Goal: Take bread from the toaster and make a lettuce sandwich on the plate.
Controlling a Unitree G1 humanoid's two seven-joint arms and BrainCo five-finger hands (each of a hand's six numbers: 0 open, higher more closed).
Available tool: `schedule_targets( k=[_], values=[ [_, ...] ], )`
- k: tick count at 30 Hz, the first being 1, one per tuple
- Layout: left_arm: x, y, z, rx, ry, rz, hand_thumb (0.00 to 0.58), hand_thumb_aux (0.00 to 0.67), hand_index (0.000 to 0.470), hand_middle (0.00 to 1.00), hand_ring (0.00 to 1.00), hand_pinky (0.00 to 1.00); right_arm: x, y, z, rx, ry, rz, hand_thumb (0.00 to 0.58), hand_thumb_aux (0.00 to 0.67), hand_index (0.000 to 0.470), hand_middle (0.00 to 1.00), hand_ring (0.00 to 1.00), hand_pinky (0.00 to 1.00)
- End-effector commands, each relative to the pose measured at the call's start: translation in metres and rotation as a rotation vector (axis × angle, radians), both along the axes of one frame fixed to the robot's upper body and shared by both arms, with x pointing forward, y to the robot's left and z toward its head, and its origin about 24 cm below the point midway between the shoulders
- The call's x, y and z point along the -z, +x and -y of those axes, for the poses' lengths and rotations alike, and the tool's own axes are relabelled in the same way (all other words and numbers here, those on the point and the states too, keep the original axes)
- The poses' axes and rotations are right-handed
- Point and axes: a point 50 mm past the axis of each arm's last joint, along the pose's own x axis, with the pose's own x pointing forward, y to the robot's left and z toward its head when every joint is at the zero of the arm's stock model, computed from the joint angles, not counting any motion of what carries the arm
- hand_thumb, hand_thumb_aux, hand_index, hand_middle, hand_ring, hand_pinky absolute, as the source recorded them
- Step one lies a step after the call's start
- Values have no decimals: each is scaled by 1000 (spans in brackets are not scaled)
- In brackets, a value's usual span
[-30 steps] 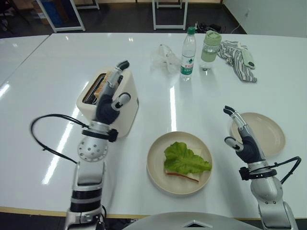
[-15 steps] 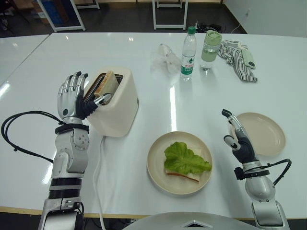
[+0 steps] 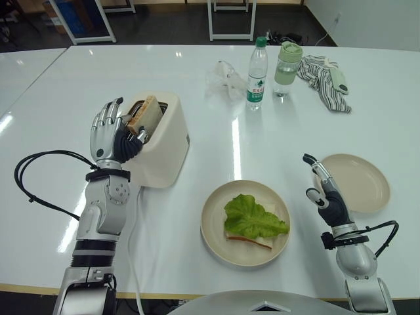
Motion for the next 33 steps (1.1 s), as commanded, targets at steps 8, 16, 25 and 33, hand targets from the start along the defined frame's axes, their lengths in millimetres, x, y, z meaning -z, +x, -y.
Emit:
schedule_targets(
  k=[8, 16, 25, 33],
  values=[
    [-76, -40, 24, 288, -132, 668, 580, 670, 470, 1000, 1000, 1000, 3, 1, 2, 9, 4, -15, 0, 0, 0, 0, 0, 0],
    [-66, -43, 62, 584, -519, 476, 580, 670, 470, 1000, 1000, 1000, 6, 1, 3, 15, 5, -22, 0, 0, 0, 0, 0, 0],
    [-15, -37, 110, 986, -938, -254, 580, 670, 470, 1000, 1000, 1000, 8, 0, 12, 53, 10, -30, 0, 0, 0, 0, 0, 0],
    [20, -28, 121, 1032, -891, -681, 580, 670, 470, 1000, 1000, 1000, 7, -1, 41, 165, 4, -23, 0, 0, 0, 0, 0, 0]
  ],
)
